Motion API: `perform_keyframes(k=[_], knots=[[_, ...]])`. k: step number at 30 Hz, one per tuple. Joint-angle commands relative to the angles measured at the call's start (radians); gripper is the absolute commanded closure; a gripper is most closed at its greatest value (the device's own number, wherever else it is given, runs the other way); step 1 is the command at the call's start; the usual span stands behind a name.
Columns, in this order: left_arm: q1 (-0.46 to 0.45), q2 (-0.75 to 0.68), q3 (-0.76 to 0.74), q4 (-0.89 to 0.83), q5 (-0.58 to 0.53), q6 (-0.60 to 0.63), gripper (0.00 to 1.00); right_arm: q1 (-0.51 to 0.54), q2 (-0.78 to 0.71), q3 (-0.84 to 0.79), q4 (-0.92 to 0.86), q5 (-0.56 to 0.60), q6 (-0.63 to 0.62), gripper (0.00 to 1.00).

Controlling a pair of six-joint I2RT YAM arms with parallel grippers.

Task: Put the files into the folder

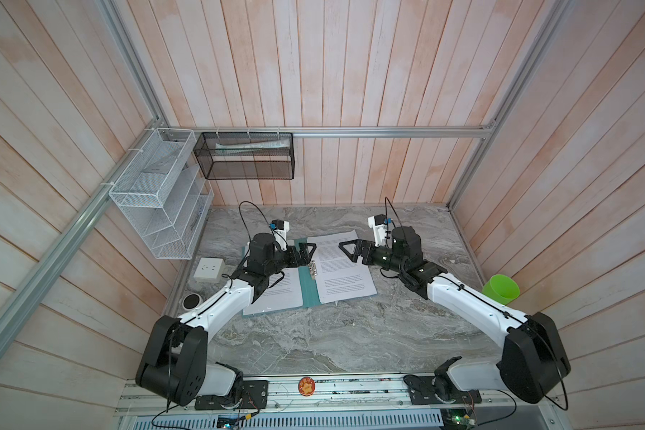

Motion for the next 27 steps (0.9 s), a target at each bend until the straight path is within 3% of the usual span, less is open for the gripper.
perform_keyframes(k=[1,4,9,14,18,25,27], knots=[[0.002,-0.065,-0.06,-0.096,-0.079,0.038,0.0,-0.003,0.073,0.068,-0.061,0.013,-0.008,0.02],[0.008,-0.117,-0.12,-0.133,-0.085,0.031,0.02,-0.003,0.113,0.056,-0.031,-0.017,0.019,0.03],[0.041,-0.194,-0.25,-0.072,-0.033,-0.041,0.1,0.0,0.194,0.053,0.018,-0.096,0.079,0.19],[0.064,-0.199,-0.322,-0.018,-0.007,-0.089,0.14,0.01,0.286,0.077,0.034,-0.154,0.137,0.46],[0.09,-0.162,-0.343,0.038,0.037,-0.11,0.24,0.022,0.365,0.093,0.063,-0.218,0.183,0.64],[0.108,-0.102,-0.346,0.083,0.054,-0.123,0.31,0.044,0.473,0.136,0.096,-0.282,0.234,0.67],[0.116,-0.082,-0.352,0.102,0.064,-0.13,0.34,0.055,0.502,0.154,0.099,-0.289,0.242,0.73]])
